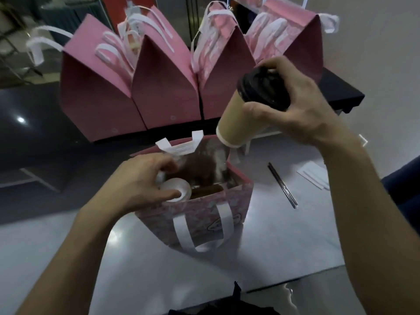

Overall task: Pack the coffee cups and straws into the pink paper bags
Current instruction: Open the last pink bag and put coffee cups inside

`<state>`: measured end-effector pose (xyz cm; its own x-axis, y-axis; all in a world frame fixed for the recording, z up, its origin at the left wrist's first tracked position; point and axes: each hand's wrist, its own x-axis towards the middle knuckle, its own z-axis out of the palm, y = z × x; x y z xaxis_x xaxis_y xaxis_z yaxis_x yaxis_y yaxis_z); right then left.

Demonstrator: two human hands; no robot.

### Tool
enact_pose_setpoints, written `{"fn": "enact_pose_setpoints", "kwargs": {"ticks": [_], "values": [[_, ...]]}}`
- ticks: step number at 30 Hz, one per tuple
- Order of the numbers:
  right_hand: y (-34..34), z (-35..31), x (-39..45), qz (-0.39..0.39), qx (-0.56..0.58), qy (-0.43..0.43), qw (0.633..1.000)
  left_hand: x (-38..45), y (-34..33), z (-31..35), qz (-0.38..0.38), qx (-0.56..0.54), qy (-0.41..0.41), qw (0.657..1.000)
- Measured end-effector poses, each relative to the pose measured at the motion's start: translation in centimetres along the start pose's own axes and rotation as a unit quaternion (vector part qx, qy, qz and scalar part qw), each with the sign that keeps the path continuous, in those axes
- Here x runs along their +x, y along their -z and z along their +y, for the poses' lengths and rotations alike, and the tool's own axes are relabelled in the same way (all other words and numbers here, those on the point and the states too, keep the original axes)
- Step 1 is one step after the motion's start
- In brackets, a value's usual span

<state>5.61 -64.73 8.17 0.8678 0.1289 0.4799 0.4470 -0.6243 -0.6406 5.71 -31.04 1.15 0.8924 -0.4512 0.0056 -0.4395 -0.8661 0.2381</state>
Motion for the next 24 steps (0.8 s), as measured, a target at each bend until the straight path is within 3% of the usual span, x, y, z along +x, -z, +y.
{"fn": "enact_pose_setpoints", "kwargs": {"ticks": [5,8,16,24], "values": [[-4.3,-2.8,2.0,-0.229,-0.015,-0.024,0.973,-1.1,-0.7,-2.4,-0.008,-0.011,0.013,1.000],[-7.3,-2.2,2.2,-0.307,-0.078,-0.025,0.948,-1.2,-1.6,-3.3,-0.022,-0.028,0.000,0.999],[-14.4,1.3,1.6,-0.412,-0.285,-0.016,0.865,-1.4,-4.0,-3.9,-0.038,-0.036,-0.029,0.998],[-17.3,2.0,1.5,-0.478,-0.378,-0.020,0.793,-1.4,-4.1,-3.8,-0.038,-0.039,-0.050,0.997]]}}
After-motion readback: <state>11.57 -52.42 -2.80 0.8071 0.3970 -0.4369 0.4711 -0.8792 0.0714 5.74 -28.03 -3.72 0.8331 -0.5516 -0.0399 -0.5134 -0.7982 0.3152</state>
